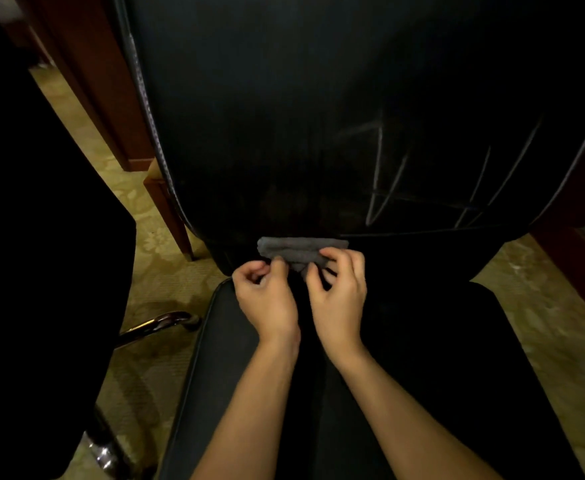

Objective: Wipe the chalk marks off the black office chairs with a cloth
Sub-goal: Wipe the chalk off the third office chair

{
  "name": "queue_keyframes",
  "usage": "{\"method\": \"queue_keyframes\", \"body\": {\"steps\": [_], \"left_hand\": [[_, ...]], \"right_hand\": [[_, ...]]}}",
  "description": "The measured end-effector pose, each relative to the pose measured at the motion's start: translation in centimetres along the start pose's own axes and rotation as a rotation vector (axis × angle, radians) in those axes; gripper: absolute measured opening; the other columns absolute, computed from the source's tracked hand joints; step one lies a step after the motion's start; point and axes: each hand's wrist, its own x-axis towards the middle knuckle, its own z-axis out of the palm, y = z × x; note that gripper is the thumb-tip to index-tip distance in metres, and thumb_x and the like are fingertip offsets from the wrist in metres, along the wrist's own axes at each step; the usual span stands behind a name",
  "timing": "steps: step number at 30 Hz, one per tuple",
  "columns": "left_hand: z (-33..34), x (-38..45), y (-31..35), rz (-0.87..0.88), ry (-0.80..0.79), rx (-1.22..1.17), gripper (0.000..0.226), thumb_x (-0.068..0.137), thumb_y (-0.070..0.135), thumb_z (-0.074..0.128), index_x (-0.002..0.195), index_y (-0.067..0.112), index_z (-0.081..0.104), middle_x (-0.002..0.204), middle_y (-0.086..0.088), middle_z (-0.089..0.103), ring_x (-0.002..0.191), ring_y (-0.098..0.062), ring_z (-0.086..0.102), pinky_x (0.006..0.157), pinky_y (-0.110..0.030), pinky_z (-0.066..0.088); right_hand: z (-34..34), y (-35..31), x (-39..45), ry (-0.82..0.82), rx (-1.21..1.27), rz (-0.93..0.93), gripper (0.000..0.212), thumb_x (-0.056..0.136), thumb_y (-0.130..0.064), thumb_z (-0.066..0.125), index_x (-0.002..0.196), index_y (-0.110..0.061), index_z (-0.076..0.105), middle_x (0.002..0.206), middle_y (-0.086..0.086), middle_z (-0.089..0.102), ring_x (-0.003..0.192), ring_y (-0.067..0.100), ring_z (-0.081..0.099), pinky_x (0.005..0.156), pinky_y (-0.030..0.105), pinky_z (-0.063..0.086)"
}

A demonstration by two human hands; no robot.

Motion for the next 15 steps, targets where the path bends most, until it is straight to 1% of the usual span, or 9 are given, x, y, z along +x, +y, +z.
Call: {"method": "queue_keyframes", "body": {"steps": [2,4,6,7,8,10,11,13,15], "left_hand": [[0.8,0.9,0.8,-0.333,-0.055,-0.109,0.005,0.093,0.011,0.067,0.09,0.011,0.063,0.091,-0.008,0.071,0.083,-0.016,0.07,0.072,-0.024,0.053],[1.1,1.5,1.5,-0.511,-0.195,-0.015,0.009,0.096,0.022,0.064,0.095,0.013,0.068,0.09,-0.002,0.072,0.074,-0.01,0.065,0.065,-0.022,0.048],[1.1,1.8,1.7,-0.517,-0.249,0.065,0.011,0.096,0.023,0.061,0.098,0.014,0.067,0.085,0.001,0.068,0.057,-0.003,0.058,0.052,-0.017,0.042],[1.1,2.0,1.7,-0.486,-0.245,0.078,0.009,0.097,0.02,0.06,0.096,0.013,0.066,0.079,0.001,0.066,0.048,0.0,0.053,0.044,-0.015,0.039],[1.2,2.1,1.7,-0.454,-0.227,0.076,0.007,0.097,0.016,0.059,0.096,0.013,0.065,0.076,0.001,0.063,0.043,0.0,0.05,0.039,-0.014,0.037],[1.5,2.1,1.4,-0.392,-0.188,0.04,0.007,0.097,0.011,0.057,0.1,0.009,0.063,0.075,-0.001,0.061,0.049,-0.003,0.053,0.04,-0.015,0.038],[1.5,2.1,1.2,-0.375,-0.176,0.003,0.006,0.097,0.008,0.056,0.101,0.008,0.061,0.075,-0.004,0.061,0.054,-0.007,0.055,0.043,-0.017,0.041],[1.9,1.7,1.0,-0.364,-0.144,-0.067,0.006,0.096,0.003,0.055,0.093,0.007,0.057,0.071,-0.007,0.06,0.057,-0.013,0.057,0.046,-0.02,0.046],[2.5,1.7,0.5,-0.34,-0.077,-0.065,0.012,0.096,0.002,0.055,0.086,0.009,0.055,0.069,-0.007,0.06,0.058,-0.014,0.058,0.05,-0.022,0.049]], "right_hand": [[0.4,-0.9,0.0,0.085,0.167,0.25,0.021,0.087,-0.006,0.073,0.102,-0.014,0.061,0.116,0.004,0.057,0.1,0.008,0.065,0.085,0.021,0.055],[0.9,-1.1,0.5,0.148,0.265,0.523,0.026,0.083,-0.012,0.077,0.09,-0.026,0.057,0.114,0.01,0.062,0.095,0.01,0.066,0.083,0.024,0.055],[1.3,-1.1,1.3,0.15,0.204,0.721,0.032,0.078,-0.023,0.081,0.084,-0.034,0.052,0.112,0.012,0.064,0.095,0.018,0.065,0.086,0.034,0.055],[1.2,-1.1,1.5,0.143,0.152,0.789,0.032,0.076,-0.028,0.082,0.083,-0.033,0.051,0.11,0.011,0.064,0.094,0.021,0.064,0.084,0.038,0.055],[1.0,-1.3,1.7,0.138,0.145,0.847,0.03,0.076,-0.031,0.082,0.082,-0.029,0.053,0.105,0.01,0.065,0.09,0.022,0.064,0.078,0.037,0.055],[0.4,-1.9,1.8,0.07,0.388,1.005,0.021,0.084,-0.031,0.075,0.083,-0.016,0.06,0.088,0.008,0.066,0.075,0.017,0.062,0.063,0.029,0.049],[0.1,-2.4,1.8,0.003,0.583,1.095,0.02,0.089,-0.029,0.07,0.086,-0.011,0.063,0.082,0.008,0.067,0.072,0.016,0.062,0.062,0.026,0.048],[-0.1,-3.2,2.4,-0.087,0.82,1.176,0.02,0.095,-0.024,0.063,0.097,-0.004,0.066,0.086,0.01,0.07,0.079,0.018,0.066,0.069,0.026,0.053],[0.5,-3.4,3.2,-0.065,0.915,1.197,0.024,0.096,-0.018,0.062,0.11,0.001,0.066,0.093,0.014,0.071,0.082,0.021,0.068,0.07,0.026,0.056]]}}
